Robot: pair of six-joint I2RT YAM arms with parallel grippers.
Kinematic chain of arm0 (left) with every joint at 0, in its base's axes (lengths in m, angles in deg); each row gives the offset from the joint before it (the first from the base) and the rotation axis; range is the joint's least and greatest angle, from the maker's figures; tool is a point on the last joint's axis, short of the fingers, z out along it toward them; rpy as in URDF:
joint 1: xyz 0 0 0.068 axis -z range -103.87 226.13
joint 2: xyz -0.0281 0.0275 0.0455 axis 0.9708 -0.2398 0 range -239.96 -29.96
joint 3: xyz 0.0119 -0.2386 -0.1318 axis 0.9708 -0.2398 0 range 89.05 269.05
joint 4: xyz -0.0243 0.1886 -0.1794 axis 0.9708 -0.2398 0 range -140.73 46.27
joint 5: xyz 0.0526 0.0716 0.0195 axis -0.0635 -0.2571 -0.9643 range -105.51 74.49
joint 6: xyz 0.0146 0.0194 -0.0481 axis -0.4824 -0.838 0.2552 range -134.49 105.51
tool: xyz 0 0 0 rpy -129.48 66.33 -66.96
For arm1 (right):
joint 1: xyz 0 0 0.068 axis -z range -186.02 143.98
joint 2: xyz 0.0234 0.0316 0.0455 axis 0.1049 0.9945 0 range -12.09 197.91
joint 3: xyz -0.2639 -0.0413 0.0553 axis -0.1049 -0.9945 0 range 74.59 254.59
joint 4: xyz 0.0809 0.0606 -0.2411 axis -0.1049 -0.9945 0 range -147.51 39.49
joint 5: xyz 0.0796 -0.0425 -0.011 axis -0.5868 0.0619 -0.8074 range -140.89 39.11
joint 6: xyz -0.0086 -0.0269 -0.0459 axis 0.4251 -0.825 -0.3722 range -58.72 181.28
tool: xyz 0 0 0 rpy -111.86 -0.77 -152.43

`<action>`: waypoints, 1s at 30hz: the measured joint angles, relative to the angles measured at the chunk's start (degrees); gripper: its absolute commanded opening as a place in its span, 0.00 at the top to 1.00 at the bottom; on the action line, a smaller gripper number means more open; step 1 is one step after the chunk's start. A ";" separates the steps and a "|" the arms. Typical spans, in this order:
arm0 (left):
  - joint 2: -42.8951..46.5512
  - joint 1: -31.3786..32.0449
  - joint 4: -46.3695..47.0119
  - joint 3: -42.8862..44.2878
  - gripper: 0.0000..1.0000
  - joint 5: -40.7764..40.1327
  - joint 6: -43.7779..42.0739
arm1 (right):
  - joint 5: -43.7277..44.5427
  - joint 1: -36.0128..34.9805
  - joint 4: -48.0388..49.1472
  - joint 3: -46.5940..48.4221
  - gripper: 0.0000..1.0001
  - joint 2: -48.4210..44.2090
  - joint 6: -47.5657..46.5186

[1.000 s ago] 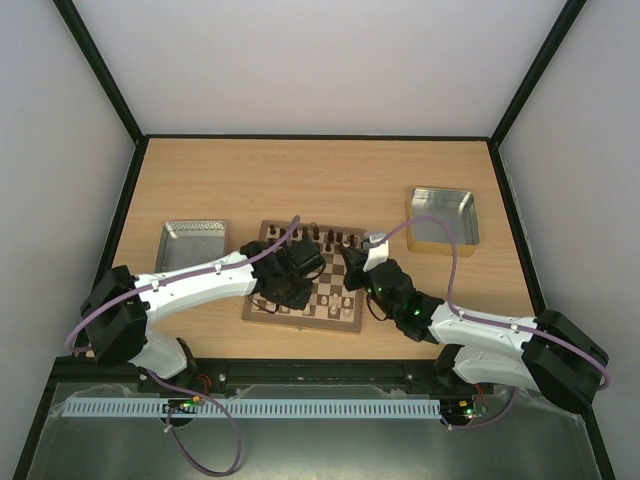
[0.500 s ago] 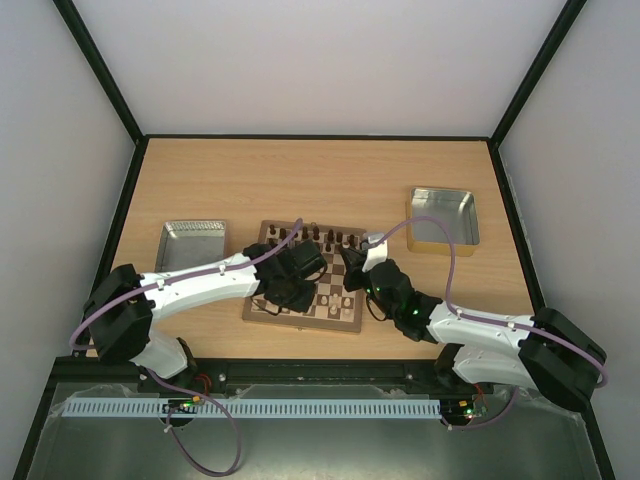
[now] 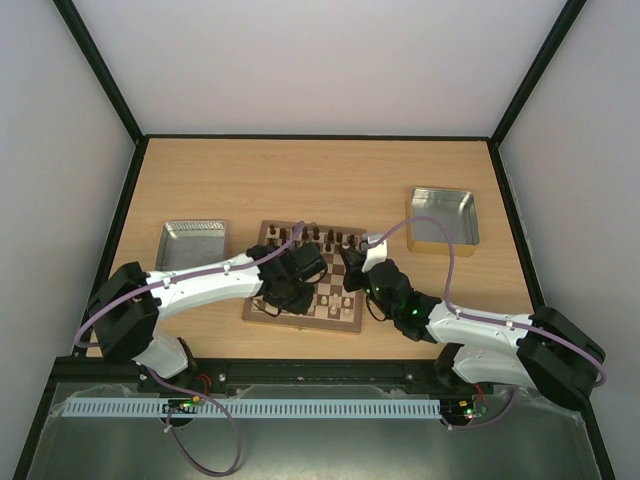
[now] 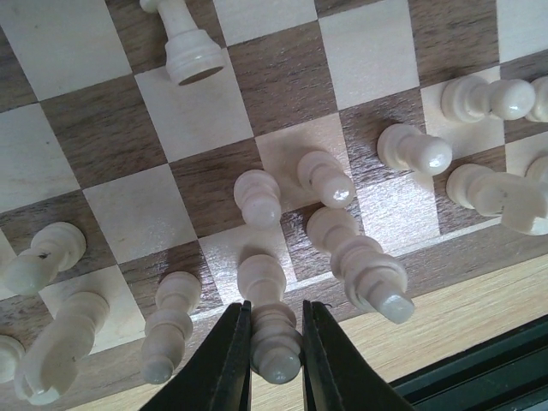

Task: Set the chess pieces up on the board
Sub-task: Place the chess piece on the chessboard.

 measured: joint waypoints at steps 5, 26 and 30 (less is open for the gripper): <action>-0.55 0.00 -0.33 -0.04 0.82 0.00 -0.13 | 0.00 0.00 0.00 0.00 0.98 0.17 0.00; 5.14 -1.16 -1.29 0.11 0.59 -0.42 -1.03 | -0.15 0.00 -0.74 0.02 0.98 -0.90 0.00; 11.19 -4.31 0.74 0.00 0.48 -1.09 -0.74 | -0.83 0.00 -1.33 0.02 0.98 -2.78 -0.35</action>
